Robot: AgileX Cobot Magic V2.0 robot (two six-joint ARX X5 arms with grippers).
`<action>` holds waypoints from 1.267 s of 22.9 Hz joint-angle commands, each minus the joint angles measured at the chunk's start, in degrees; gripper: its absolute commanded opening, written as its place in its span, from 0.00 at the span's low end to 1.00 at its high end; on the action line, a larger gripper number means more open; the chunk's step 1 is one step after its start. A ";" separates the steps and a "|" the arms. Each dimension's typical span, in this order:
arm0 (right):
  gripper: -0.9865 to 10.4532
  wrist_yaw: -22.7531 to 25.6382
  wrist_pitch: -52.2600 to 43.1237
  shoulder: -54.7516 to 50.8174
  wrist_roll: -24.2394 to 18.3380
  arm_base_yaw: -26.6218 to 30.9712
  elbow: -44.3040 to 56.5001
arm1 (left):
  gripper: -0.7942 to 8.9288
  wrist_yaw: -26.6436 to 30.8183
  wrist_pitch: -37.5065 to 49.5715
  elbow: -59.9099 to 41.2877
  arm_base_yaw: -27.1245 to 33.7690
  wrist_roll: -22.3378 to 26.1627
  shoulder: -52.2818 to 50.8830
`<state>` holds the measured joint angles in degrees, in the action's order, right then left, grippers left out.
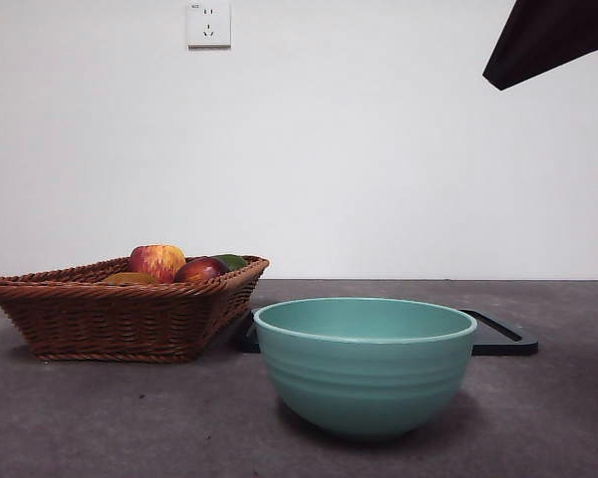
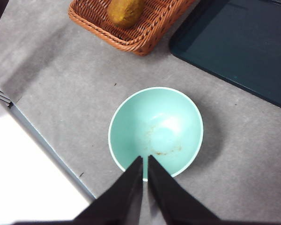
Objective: Pick up the wifruite, put it on the bowl, pick up the plate, put it on desk
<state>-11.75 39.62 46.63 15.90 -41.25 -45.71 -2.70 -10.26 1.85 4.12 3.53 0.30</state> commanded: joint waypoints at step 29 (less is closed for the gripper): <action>0.09 9.64 -36.57 -40.61 -13.38 39.74 36.52 | 0.09 0.17 -0.48 -1.18 0.13 -0.15 -0.13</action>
<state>-2.50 3.99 6.31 3.01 -1.58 -9.61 -2.70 -10.26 1.85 4.12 3.53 0.30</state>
